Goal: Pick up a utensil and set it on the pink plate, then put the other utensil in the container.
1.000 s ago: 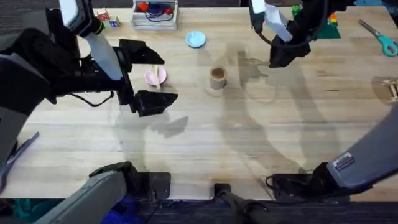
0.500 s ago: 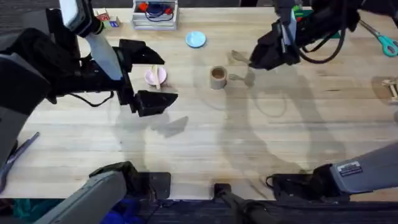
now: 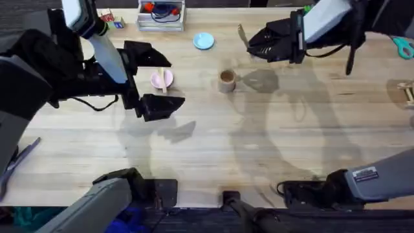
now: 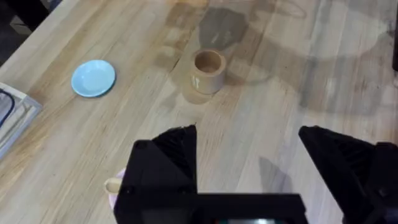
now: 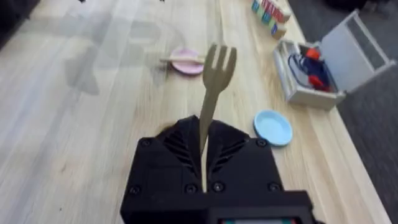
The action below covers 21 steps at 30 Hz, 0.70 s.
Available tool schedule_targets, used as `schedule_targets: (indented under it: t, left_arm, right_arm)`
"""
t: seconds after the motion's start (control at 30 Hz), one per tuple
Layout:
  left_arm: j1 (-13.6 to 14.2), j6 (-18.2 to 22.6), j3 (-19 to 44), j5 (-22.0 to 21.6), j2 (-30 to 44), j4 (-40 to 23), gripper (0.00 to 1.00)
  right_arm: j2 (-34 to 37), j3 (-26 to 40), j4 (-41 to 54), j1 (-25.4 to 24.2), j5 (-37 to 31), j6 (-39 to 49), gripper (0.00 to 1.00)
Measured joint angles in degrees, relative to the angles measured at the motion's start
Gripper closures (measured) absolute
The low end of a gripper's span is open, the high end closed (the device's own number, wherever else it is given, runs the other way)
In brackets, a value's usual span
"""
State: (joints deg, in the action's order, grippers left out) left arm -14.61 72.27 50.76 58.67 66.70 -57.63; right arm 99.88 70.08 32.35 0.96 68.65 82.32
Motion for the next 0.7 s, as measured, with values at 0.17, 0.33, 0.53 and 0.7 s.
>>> schedule_targets:
  t: [0.17, 0.33, 0.53, 0.7]
  left_arm:
    - [0.0, 0.0, 0.0, 0.0, 0.0, 0.0, 0.008]
    - [0.0, 0.0, 0.0, 0.0, 0.0, 0.0, 0.008]
    - [0.0, 0.0, 0.0, 0.0, 0.0, 0.0, 0.007]
    - [0.0, 0.0, 0.0, 0.0, 0.0, 0.0, 0.007]
  right_arm:
    - [0.0, -4.4, -6.1, -1.2, 7.1, 0.0, 0.970]
    - [0.0, -8.3, -9.8, -2.0, 11.9, 0.0, 0.970]
    - [0.0, -10.1, -10.0, -2.0, 13.2, 0.8, 0.970]
    - [0.8, -10.1, -10.1, -2.0, 13.6, 1.2, 0.970]
